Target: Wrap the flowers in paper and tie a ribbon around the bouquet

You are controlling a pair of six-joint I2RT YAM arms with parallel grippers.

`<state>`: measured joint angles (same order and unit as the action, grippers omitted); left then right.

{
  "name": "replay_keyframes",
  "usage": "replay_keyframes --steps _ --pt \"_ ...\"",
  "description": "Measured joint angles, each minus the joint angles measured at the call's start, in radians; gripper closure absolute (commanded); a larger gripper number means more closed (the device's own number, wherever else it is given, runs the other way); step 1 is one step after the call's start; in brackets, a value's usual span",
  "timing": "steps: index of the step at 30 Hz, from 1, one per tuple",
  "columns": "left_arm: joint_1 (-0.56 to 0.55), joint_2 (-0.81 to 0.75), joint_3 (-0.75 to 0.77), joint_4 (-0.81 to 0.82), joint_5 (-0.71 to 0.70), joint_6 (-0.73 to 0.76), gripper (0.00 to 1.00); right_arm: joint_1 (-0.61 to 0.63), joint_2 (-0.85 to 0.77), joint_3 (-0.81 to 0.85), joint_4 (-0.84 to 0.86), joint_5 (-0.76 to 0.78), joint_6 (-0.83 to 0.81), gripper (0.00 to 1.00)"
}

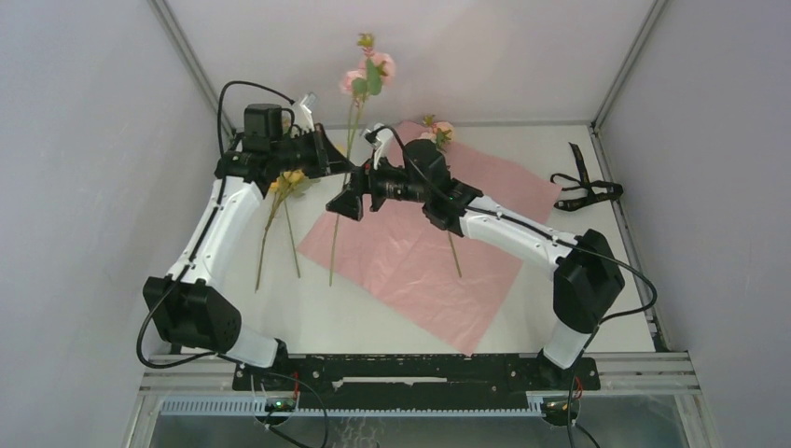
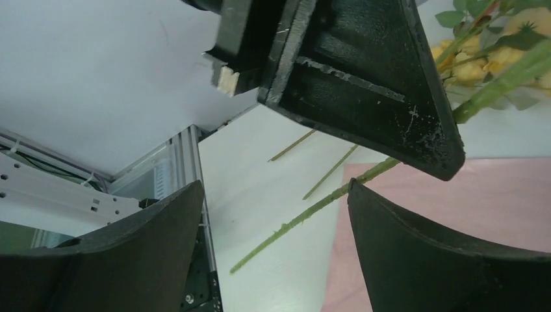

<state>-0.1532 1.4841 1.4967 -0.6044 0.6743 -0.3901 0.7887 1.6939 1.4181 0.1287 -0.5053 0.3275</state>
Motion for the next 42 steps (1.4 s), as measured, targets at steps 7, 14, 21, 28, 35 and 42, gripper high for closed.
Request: replay_keyframes --steps 7,14,21,28,35,42 --pt "-0.014 -0.016 -0.037 0.063 -0.016 -0.037 1.00 0.000 0.042 0.010 0.029 0.051 0.069 0.55" --pt "-0.019 -0.026 -0.049 0.083 -0.005 -0.064 1.00 -0.004 0.053 0.010 0.028 0.141 0.117 0.48" --pt "-0.037 -0.032 -0.068 0.102 0.011 -0.080 1.00 -0.003 0.078 0.010 0.006 0.248 0.143 0.68" --pt "-0.035 -0.032 -0.078 0.101 -0.027 -0.063 0.48 -0.009 0.079 0.010 -0.019 0.267 0.152 1.00" --pt "0.076 -0.011 -0.076 0.023 -0.264 0.001 0.27 -0.163 0.100 0.044 -0.275 0.286 0.056 1.00" --pt "0.255 0.192 -0.076 -0.019 -0.543 0.069 0.35 -0.330 0.230 0.108 -0.567 0.417 -0.068 0.77"
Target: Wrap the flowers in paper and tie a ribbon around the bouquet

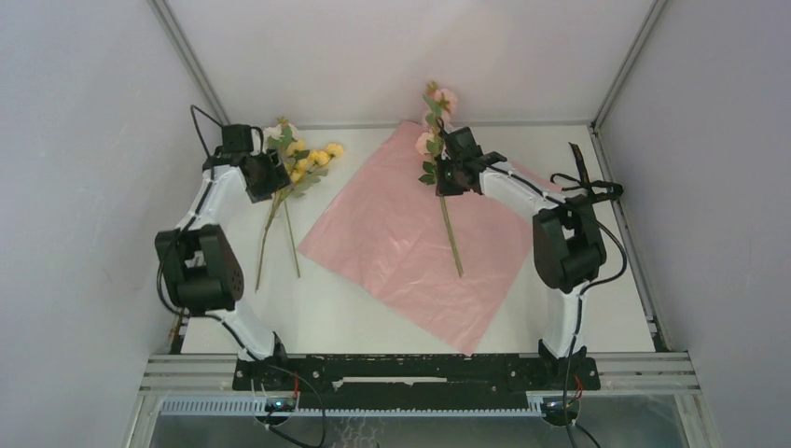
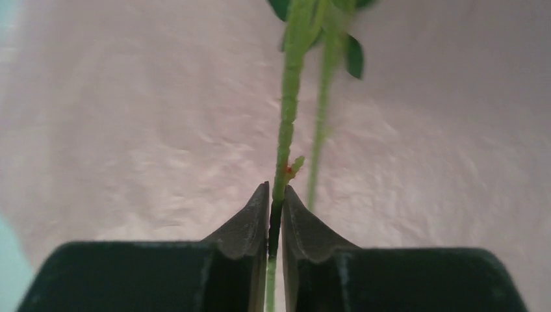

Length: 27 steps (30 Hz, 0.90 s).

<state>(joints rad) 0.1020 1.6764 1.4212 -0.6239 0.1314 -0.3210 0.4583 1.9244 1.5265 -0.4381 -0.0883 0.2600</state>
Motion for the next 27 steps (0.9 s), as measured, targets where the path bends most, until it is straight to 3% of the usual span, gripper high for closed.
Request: replay_keyframes --steps 4,17,21,27 --pt "0.017 0.167 0.000 -0.043 -0.072 0.016 0.43 -0.016 0.092 0.032 -0.105 0.082 -0.036 0.63" --pt "0.016 0.329 0.036 -0.070 -0.103 0.005 0.64 -0.035 0.126 0.054 -0.174 0.156 -0.051 0.50" --pt "0.016 0.359 0.051 -0.070 -0.094 -0.006 0.91 -0.021 0.089 0.054 -0.185 0.158 -0.066 0.46" --pt "0.016 0.368 0.058 -0.070 -0.071 -0.017 1.00 -0.017 0.012 0.045 -0.196 0.157 -0.078 0.46"
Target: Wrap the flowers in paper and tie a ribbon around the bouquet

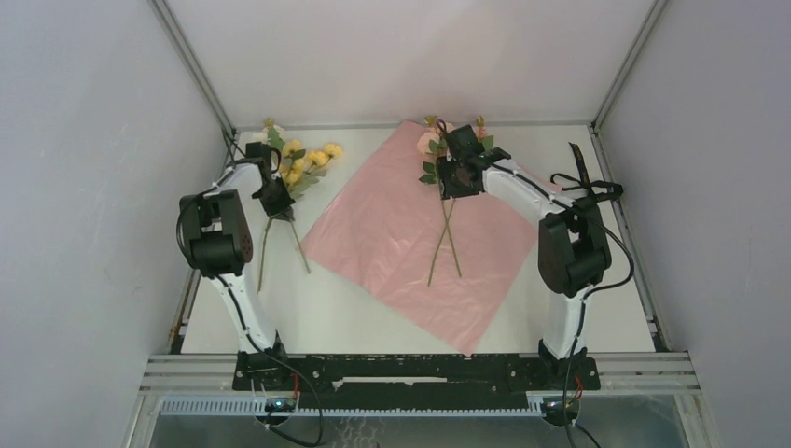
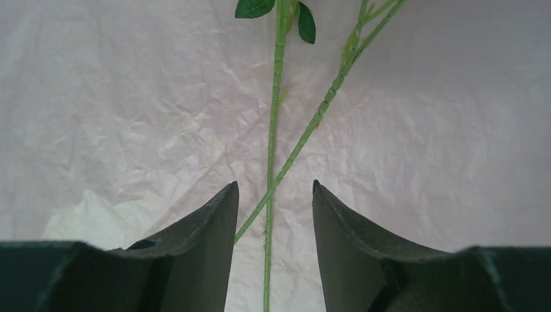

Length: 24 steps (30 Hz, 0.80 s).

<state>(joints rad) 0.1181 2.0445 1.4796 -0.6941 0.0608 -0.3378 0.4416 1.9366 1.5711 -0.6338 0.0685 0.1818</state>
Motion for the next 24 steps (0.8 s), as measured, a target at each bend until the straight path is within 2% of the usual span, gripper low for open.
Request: replay_keyframes --steps 6,12,15,19,24 --pt "0.000 -0.070 -0.013 -0.011 0.051 -0.004 1.00 0.008 -0.109 -0.051 0.002 -0.029 -0.010 0.46" --pt "0.000 -0.275 -0.022 -0.011 0.104 -0.002 1.00 0.038 -0.233 -0.121 0.062 -0.088 -0.019 0.46" --pt "0.001 -0.405 -0.068 0.029 0.180 -0.005 1.00 0.070 -0.315 -0.204 0.166 -0.190 -0.003 0.45" --pt "-0.023 -0.529 -0.107 0.071 0.299 -0.038 1.00 0.149 -0.359 -0.259 0.357 -0.361 0.056 0.39" --pt "-0.164 -0.602 -0.116 0.135 0.416 -0.085 1.00 0.288 -0.312 -0.258 0.650 -0.504 0.153 0.31"
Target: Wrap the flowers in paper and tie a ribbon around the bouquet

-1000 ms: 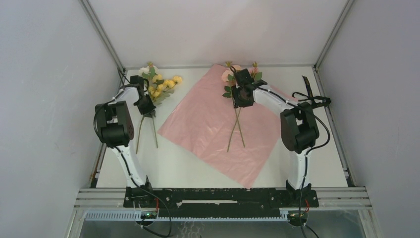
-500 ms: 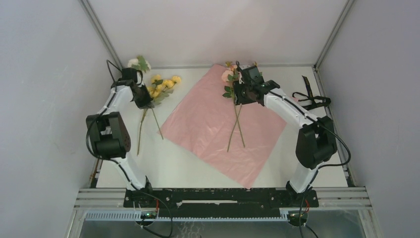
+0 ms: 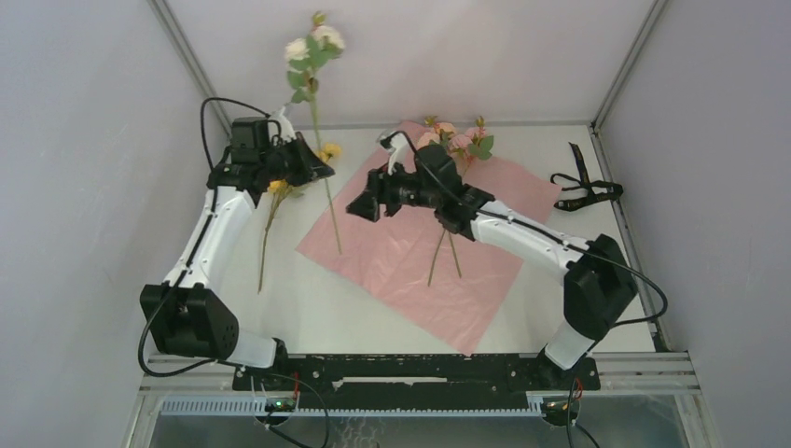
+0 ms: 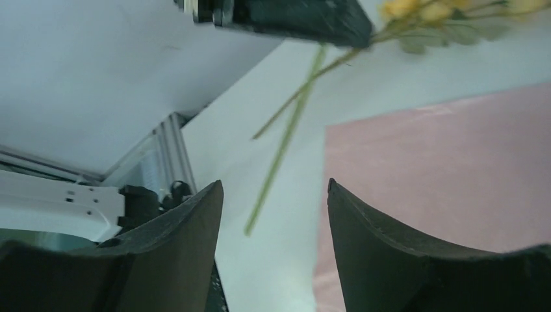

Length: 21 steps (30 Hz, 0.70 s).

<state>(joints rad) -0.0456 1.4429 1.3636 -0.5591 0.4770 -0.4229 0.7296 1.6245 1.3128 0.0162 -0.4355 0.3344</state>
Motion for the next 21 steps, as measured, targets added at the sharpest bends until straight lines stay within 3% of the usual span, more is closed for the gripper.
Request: replay_keyframes --steps 5,7,8,9,10,11,12,13,15,17,21 --pt "-0.116 -0.044 -0.007 0.047 0.069 -0.023 1.00 0.050 0.108 0.024 0.150 -0.055 0.101 0.31" --pt "-0.135 -0.050 -0.018 0.072 0.078 -0.034 1.00 0.050 0.145 0.024 0.171 -0.061 0.133 0.36" --pt "-0.143 -0.051 -0.025 0.083 0.078 -0.042 1.00 0.050 0.156 0.024 0.175 -0.062 0.143 0.46" --pt "-0.154 -0.051 -0.034 0.091 0.078 -0.049 1.00 0.050 0.164 0.024 0.177 -0.062 0.150 0.63" --pt "-0.161 -0.051 -0.042 0.097 0.081 -0.054 1.00 0.049 0.172 0.024 0.177 -0.059 0.160 0.87" --pt "-0.169 -0.051 -0.050 0.101 0.085 -0.064 1.00 0.049 0.176 0.024 0.176 -0.056 0.164 1.00" --pt "-0.175 -0.050 -0.055 0.111 0.085 -0.069 0.99 0.049 0.177 0.024 0.173 -0.058 0.169 1.00" --pt "-0.179 -0.047 -0.056 0.116 0.084 -0.069 0.91 0.047 0.179 0.025 0.169 -0.056 0.185 1.00" --pt "-0.181 -0.042 -0.056 0.117 0.084 -0.066 0.59 0.042 0.177 0.026 0.159 -0.046 0.197 1.00" --pt "-0.182 -0.035 -0.053 0.110 0.066 -0.035 0.38 0.029 0.174 0.025 0.123 -0.027 0.195 1.00" --pt "-0.180 -0.001 -0.019 0.023 -0.114 0.101 0.28 -0.026 0.152 0.024 -0.075 0.119 0.137 1.00"
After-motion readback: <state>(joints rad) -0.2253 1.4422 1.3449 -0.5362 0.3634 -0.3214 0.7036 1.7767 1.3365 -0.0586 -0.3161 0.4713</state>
